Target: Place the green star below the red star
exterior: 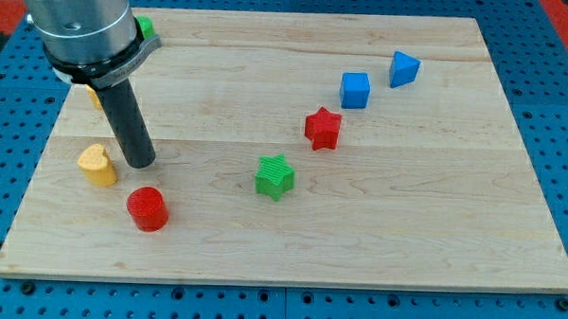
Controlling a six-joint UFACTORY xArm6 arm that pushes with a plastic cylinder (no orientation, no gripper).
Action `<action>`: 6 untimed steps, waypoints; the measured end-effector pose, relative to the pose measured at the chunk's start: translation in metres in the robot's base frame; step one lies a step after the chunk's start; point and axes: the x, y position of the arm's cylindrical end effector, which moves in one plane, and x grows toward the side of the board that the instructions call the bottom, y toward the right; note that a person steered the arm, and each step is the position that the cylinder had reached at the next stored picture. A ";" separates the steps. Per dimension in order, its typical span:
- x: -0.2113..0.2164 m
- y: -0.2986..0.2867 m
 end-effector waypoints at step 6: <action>0.013 0.193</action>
